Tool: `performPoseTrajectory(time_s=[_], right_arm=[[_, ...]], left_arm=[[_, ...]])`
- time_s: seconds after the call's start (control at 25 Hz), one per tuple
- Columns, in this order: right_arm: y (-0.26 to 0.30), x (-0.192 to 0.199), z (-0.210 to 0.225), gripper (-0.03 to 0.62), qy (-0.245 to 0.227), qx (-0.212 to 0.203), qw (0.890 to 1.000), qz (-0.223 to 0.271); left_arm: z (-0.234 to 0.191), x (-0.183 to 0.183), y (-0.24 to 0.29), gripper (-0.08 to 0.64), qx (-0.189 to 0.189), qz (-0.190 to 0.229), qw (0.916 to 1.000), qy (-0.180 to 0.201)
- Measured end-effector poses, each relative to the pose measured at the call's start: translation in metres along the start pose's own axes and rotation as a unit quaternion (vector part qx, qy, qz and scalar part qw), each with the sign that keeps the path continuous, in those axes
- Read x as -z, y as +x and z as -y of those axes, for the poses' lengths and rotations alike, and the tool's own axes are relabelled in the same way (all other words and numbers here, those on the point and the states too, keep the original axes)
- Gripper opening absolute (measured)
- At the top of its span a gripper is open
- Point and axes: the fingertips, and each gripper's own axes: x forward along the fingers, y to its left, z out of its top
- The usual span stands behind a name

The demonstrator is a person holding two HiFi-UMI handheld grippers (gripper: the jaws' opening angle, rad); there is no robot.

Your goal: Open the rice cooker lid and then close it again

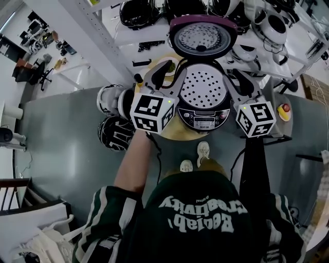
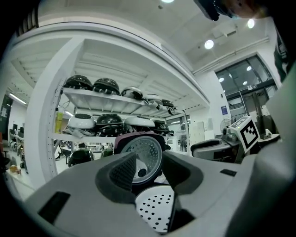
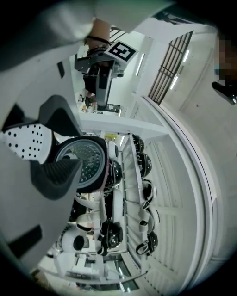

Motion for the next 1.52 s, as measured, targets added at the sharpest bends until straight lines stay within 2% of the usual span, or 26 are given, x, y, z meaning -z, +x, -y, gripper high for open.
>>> performPoseTrajectory(time_s=[0.16,0.32,0.52,0.84,1.0,1.08,1.2,1.52], right_arm=[[0.018,-0.02,0.034,0.16,0.0,0.012,1.0,0.02],[0.043,-0.036,0.063,0.166,0.015,0.007,0.999,0.035],[0.072,-0.058,0.097,0.186,0.025,0.009,0.998,0.055],[0.122,-0.078,0.138,0.213,0.062,-0.015,0.996,0.062],[0.142,-0.07,0.149,0.209,0.083,-0.03,0.995,0.038],[0.15,-0.062,0.149,0.199,0.115,-0.048,0.992,0.024],[0.153,-0.061,0.15,0.199,0.157,-0.063,0.985,0.025],[0.146,-0.057,0.146,0.199,0.169,-0.07,0.983,0.017]], left_arm=[[-0.013,-0.016,0.025,0.167,-0.008,0.004,1.0,0.001],[-0.035,-0.026,0.053,0.213,-0.017,0.0,0.9996,-0.021],[-0.059,-0.043,0.087,0.219,-0.025,0.008,0.9989,-0.038],[-0.091,-0.065,0.146,0.219,-0.028,0.011,0.9979,-0.057],[-0.105,-0.057,0.172,0.219,-0.028,-0.008,0.9972,-0.068],[-0.108,-0.047,0.182,0.228,-0.023,-0.023,0.996,-0.083],[-0.11,-0.044,0.185,0.23,-0.018,-0.017,0.9933,-0.113],[-0.105,-0.04,0.178,0.232,-0.005,-0.013,0.9922,-0.124]])
